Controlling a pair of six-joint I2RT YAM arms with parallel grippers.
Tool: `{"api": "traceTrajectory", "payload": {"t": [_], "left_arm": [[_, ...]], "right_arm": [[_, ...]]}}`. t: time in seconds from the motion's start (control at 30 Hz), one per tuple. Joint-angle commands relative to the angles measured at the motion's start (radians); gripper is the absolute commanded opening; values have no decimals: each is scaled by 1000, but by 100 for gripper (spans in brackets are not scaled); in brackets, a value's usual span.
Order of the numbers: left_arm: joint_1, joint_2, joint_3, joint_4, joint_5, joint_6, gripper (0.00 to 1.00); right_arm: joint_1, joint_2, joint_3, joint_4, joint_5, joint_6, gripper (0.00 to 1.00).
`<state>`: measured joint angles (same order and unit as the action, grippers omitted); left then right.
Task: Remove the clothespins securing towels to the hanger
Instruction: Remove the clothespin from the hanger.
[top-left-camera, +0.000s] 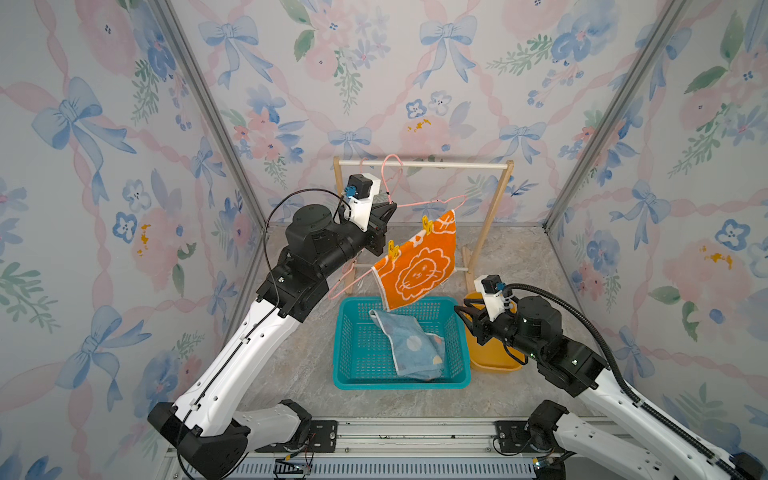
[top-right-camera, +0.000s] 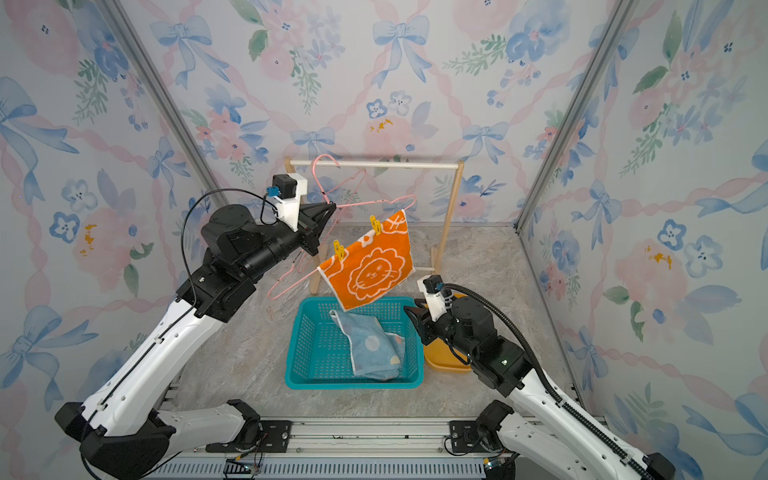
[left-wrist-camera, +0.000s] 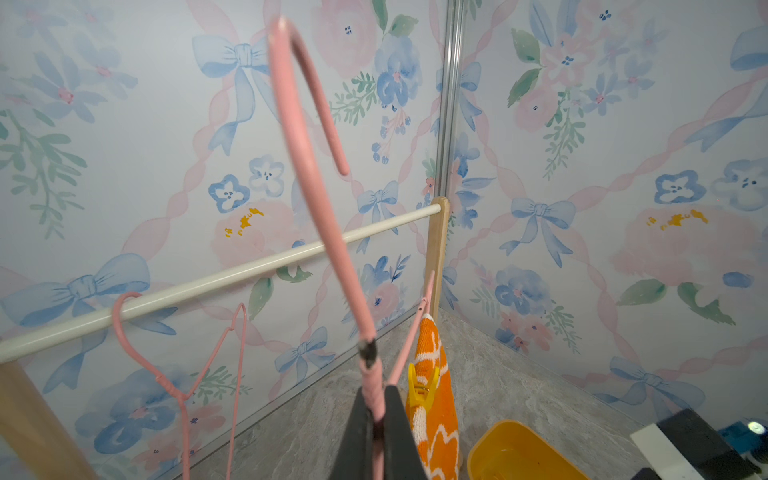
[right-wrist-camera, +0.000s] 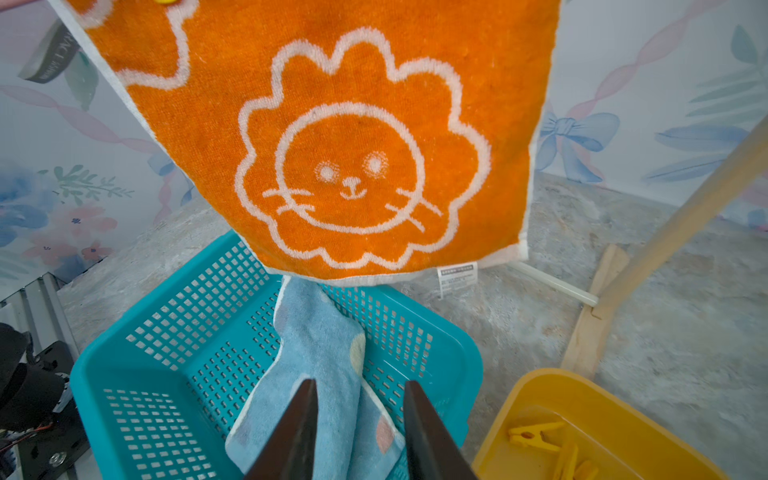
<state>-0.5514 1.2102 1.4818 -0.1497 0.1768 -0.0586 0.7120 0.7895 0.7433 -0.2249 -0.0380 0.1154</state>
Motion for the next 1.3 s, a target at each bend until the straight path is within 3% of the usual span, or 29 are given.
{"api": "traceTrajectory", "payload": {"t": [0.0,0.37,1.27], "left_arm": [[26,-36,-26,-25,90,-28,0],[93,-72,-175,-50,319,-17,0],[137,-115,-245,-47,540,-38,0]], "right_arm": [[31,22,49,27,-41,-47,36],[122,138,213,-14,-164,-150,37],[203,388,445,-23,-298,-257,41]]}}
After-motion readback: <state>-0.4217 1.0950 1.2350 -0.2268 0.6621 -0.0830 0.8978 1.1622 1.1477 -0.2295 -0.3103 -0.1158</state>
